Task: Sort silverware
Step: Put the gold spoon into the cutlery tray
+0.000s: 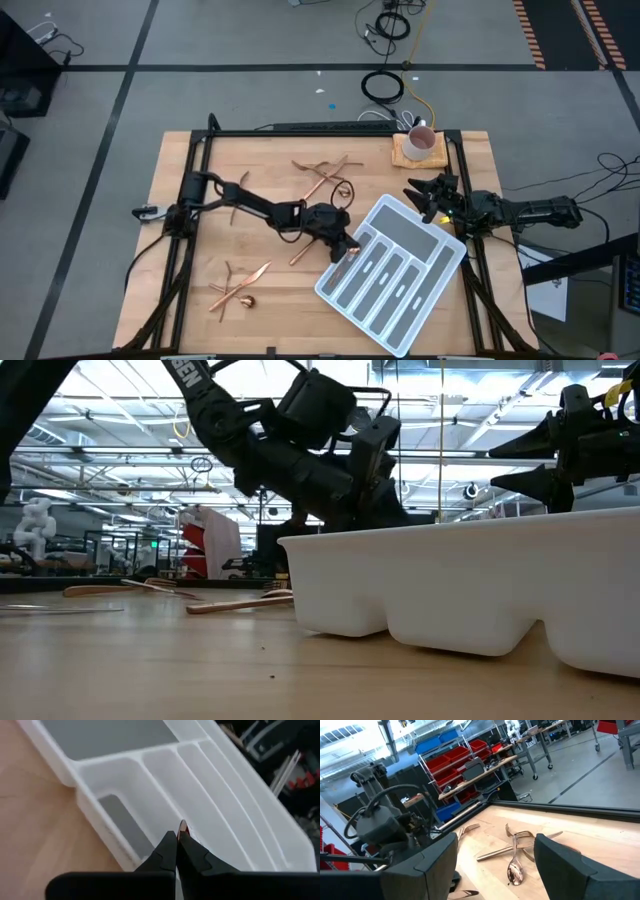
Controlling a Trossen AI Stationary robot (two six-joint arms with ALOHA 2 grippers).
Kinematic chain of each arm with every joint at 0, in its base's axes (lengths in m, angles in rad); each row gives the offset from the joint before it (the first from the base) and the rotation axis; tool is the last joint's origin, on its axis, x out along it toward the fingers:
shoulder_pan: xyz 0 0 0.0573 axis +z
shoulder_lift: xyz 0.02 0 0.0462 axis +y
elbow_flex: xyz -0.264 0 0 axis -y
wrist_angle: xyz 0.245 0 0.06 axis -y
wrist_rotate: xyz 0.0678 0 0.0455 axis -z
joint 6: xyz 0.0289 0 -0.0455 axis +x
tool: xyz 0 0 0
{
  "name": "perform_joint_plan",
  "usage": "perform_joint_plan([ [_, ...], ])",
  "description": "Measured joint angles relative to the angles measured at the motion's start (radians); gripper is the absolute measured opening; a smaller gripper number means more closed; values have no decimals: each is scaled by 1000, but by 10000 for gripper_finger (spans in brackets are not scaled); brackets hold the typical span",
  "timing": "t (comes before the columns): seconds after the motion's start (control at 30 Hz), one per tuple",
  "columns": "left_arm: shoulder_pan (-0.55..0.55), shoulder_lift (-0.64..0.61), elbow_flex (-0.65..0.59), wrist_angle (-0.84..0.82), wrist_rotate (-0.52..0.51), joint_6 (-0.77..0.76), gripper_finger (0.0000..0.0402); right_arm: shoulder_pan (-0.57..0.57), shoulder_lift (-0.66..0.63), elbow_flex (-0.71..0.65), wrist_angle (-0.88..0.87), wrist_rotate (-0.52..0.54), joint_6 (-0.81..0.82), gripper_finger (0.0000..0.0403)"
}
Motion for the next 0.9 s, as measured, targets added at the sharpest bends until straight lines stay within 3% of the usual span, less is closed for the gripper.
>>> perform_joint_plan([
  [0.33,2,0,69,-129,1,115,4,0,0,0,0,0,-3,247],
  [0.9,14,0,69,-127,-1,137,78,0,0,0,0,0,-3,247],
])
